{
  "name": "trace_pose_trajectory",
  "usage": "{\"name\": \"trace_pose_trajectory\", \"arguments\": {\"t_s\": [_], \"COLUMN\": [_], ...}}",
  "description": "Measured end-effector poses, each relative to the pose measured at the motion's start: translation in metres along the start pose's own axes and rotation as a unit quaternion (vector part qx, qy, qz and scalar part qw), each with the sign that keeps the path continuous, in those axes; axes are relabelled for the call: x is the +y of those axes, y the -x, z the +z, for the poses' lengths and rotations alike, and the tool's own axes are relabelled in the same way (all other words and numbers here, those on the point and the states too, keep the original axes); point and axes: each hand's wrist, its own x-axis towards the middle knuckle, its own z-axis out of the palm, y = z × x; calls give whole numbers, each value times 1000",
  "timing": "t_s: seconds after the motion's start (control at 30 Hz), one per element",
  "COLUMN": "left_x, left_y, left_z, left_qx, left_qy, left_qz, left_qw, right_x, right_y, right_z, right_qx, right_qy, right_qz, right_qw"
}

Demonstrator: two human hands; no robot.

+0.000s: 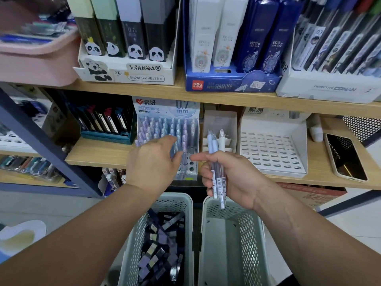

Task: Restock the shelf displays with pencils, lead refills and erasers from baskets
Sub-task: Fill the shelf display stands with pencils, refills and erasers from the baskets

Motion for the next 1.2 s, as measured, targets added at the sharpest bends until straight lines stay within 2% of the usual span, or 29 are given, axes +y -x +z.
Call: {"name": "trace_pose_trajectory", "arguments": {"t_s": [0.1,0.2,0.3,0.37,0.43,0.5,0.6,0.67,0.83,0.93,1.03,1.2], "left_x": [-1,0,4,12,23,31,33,32,32,29,24,28], "left_y": [3,2,1,8,17,26,35,39,43,41,38,39], "left_z": [3,-4,-16,-23,-26,-27,-26,-26,-27,-29,-33,-39], "left_qx": [-5,-3,6,-20,-107,-202,-258,-261,-259,-243,-220,-162], "left_qy": [-23,-11,47,130,238,319,386,409,420,419,427,451], "left_qz": [30,16,-5,-35,-112,-188,-239,-241,-237,-258,-293,-323], "left_qw": [999,1000,999,991,959,907,853,841,837,836,827,816], "right_x": [-2,-3,-1,0,0,0,0,1,4,5,5,4], "right_y": [3,4,4,3,3,3,3,3,2,1,0,-3], "right_z": [1,2,4,5,6,7,11,14,17,17,16,14], "right_qx": [-34,-59,-58,-40,-15,11,19,17,13,62,117,166], "right_qy": [-7,4,0,-16,-19,-14,-47,-62,-37,-43,-99,-115], "right_qz": [0,5,-10,-37,-64,-75,-80,-77,-58,-59,-78,-78], "right_qw": [999,998,998,998,998,997,996,995,998,995,985,976]}}
